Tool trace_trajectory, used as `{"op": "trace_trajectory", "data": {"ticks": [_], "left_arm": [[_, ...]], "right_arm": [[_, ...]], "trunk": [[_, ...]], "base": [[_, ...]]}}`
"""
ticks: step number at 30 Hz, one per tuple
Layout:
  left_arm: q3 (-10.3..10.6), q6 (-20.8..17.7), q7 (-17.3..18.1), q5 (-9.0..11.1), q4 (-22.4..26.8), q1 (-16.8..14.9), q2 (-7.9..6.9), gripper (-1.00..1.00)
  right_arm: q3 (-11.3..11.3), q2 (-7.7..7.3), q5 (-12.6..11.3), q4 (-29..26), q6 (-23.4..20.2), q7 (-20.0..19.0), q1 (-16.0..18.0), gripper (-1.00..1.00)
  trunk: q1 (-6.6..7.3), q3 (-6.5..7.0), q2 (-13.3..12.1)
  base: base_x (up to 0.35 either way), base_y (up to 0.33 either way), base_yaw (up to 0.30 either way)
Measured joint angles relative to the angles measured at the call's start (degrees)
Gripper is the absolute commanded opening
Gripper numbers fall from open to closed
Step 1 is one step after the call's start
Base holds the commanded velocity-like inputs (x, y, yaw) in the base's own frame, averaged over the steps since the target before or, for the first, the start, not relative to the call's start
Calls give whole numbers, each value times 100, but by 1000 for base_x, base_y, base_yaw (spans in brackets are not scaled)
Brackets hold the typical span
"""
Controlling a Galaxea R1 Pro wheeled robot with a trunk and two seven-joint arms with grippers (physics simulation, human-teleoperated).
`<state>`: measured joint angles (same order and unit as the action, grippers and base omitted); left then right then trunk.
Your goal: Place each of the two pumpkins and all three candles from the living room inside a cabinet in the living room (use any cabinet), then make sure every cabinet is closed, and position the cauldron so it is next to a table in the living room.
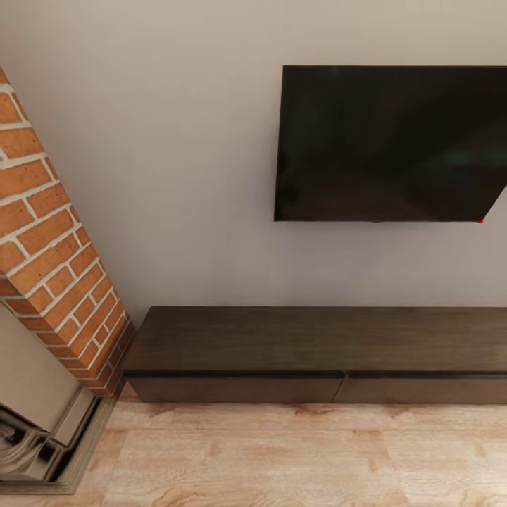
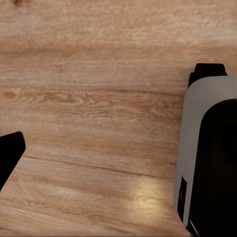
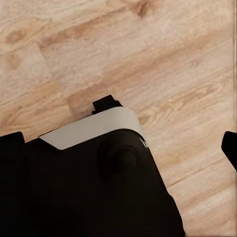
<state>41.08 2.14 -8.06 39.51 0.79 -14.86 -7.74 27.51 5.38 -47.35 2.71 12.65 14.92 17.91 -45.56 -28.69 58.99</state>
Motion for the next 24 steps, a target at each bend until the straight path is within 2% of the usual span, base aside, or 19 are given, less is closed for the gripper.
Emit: {"op": "trace_trajectory", "data": {"ticks": [4,9,17,24], "left_arm": [[1,-2,0,1,0,52,19,100],[-9,-7,0,27,0,59,38,100],[-32,-8,0,42,3,62,193,100],[-34,-8,0,54,1,61,220,100]], "right_arm": [[-3,-13,-76,-6,5,41,-12,100],[7,-11,-40,-21,8,39,-13,100],[16,3,-27,-71,16,-8,-14,100],[10,-6,-40,-67,10,-15,-14,100]], "trunk": [[0,0,0],[0,0,0],[0,0,0],[0,0,0]], "base": [[0,0,0],[0,0,0],[0,0,0],[0,0,0]]}}
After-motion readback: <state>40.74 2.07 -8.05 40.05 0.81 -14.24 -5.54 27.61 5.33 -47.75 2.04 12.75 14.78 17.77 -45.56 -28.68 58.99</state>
